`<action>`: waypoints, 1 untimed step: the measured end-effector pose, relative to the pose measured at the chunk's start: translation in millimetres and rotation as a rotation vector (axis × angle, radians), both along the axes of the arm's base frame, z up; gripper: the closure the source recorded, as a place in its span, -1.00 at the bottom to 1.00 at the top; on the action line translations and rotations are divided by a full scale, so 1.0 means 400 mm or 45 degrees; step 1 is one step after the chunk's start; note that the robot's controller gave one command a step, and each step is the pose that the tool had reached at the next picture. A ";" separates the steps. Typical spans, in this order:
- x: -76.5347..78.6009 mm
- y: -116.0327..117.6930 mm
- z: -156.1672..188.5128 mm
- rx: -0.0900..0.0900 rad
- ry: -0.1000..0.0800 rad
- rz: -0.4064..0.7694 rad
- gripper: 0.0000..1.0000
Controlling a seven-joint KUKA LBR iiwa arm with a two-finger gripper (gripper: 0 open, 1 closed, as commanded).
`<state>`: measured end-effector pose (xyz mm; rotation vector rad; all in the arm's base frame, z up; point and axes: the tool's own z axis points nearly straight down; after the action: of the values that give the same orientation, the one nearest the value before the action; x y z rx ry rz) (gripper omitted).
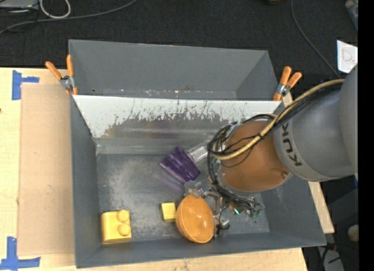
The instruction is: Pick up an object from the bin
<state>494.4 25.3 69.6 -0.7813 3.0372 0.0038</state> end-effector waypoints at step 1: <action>-0.001 0.001 0.000 0.000 0.001 0.004 1.00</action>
Offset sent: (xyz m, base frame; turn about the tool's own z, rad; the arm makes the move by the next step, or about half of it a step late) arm 0.0000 0.0000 0.0000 0.0000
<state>494.1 25.6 69.4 -0.7861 3.0368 0.0037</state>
